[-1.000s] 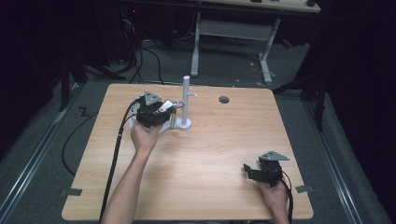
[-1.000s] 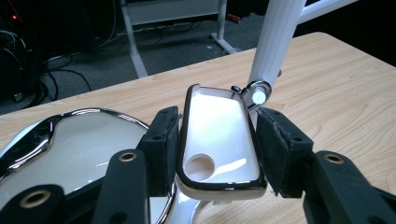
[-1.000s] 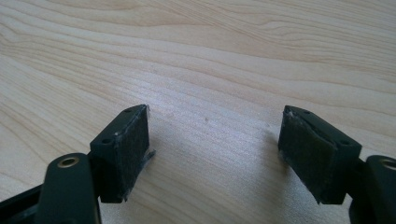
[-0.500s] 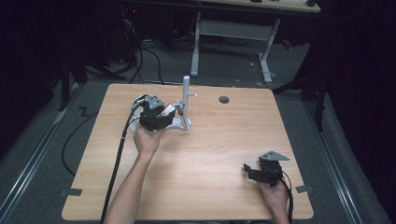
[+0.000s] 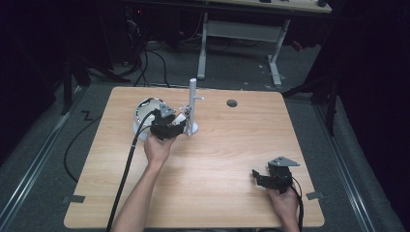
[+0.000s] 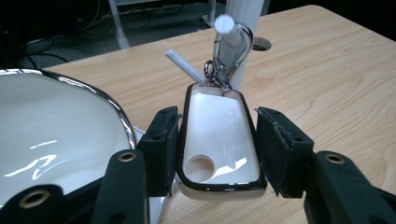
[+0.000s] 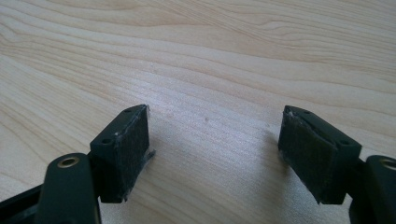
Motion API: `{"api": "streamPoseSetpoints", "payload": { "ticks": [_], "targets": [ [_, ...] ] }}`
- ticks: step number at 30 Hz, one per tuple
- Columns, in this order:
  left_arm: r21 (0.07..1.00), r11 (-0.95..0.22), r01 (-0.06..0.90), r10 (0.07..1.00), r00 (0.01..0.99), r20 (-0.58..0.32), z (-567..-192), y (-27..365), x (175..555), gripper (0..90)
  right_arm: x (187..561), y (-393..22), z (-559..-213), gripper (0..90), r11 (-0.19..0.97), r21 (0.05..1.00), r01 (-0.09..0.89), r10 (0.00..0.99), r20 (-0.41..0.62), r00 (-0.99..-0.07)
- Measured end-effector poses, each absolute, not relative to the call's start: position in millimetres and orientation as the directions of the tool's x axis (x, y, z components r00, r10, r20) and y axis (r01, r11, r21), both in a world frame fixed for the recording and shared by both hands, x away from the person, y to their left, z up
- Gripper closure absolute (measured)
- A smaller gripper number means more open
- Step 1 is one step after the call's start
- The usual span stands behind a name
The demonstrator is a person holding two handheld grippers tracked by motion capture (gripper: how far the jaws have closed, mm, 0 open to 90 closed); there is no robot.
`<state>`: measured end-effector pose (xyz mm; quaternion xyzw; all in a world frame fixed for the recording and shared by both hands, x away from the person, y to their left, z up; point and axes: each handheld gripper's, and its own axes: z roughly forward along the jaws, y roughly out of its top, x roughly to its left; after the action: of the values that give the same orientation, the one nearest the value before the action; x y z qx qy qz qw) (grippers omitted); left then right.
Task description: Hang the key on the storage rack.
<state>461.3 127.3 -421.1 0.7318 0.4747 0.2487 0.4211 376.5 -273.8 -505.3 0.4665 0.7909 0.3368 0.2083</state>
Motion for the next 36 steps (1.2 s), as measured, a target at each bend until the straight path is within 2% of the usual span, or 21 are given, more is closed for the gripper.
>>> {"api": "streamPoseSetpoints", "payload": {
  "ticks": [30,36],
  "targets": [
    [0.808,-0.200,0.555,0.899,0.432,-0.074,-446.0,121.4,465.2,48.9,376.5,-273.7,-505.4,24.8,0.338,0.727,0.597,0.878,-0.015,-0.478],
    [0.803,-0.199,0.563,0.899,0.431,-0.080,-446.6,122.5,464.2,45.5,376.5,-273.7,-505.4,24.8,0.338,0.727,0.597,0.878,-0.015,-0.478]
  ]
}}
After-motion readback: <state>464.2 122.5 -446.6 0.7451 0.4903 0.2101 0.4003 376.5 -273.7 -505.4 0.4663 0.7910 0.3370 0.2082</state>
